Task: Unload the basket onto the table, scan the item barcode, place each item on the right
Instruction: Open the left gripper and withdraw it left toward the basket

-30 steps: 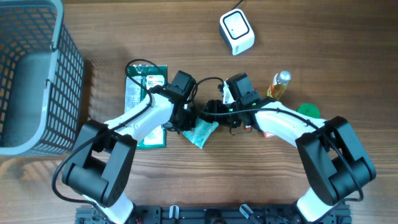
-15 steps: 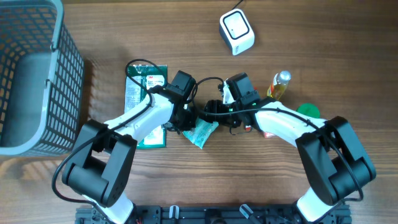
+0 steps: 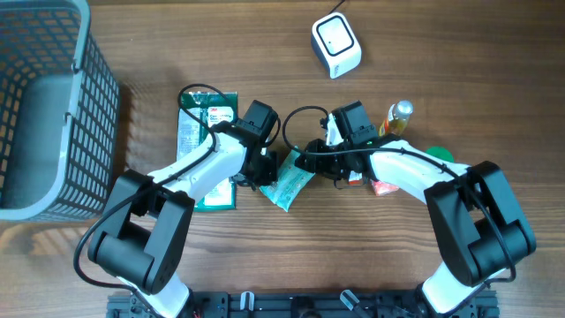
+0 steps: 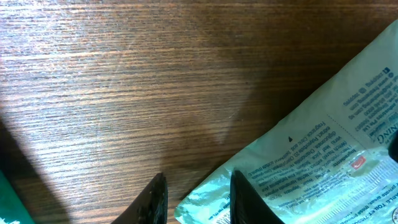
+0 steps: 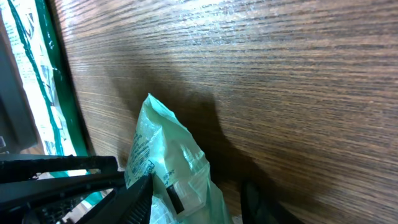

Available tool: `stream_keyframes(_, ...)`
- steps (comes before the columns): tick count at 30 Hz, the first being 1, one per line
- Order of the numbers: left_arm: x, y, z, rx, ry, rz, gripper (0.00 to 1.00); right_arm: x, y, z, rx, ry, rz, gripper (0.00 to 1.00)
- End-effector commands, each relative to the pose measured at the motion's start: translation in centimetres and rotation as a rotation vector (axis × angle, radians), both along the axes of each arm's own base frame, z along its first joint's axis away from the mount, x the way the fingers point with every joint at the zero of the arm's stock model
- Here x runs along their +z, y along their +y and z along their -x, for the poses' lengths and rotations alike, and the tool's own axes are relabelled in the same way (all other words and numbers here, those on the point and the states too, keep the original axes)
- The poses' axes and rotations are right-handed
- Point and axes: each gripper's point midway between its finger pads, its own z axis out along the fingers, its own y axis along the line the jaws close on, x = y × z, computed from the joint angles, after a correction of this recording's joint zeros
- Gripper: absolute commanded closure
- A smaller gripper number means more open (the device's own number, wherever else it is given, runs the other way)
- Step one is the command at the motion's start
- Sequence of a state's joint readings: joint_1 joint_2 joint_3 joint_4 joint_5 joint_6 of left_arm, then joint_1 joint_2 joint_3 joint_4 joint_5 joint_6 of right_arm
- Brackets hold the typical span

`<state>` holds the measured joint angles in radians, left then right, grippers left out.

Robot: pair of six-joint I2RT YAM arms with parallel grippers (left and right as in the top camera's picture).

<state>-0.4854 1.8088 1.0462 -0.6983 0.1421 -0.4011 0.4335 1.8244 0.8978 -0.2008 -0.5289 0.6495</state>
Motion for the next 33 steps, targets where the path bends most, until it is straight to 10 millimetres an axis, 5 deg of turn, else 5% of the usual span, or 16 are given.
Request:
stream_keyframes(1, -1.1, 0.5, 0.7, -0.005, 0.026, -0.029, 0.75, -0.8, 0.1, 0.7, 0.027, 0.024, -0.004, 0.53)
stream_keyframes(25, -1.1, 0.5, 0.6, -0.005, 0.023, -0.028, 0.76, -0.2, 1.5, 1.6, 0.094, 0.013, -0.053, 0.64)
stream_keyframes(33, -1.1, 0.5, 0.6, -0.004, 0.023, -0.027, 0.8, -0.3, 1.4, 1.5, 0.094, 0.007, -0.044, 0.91)
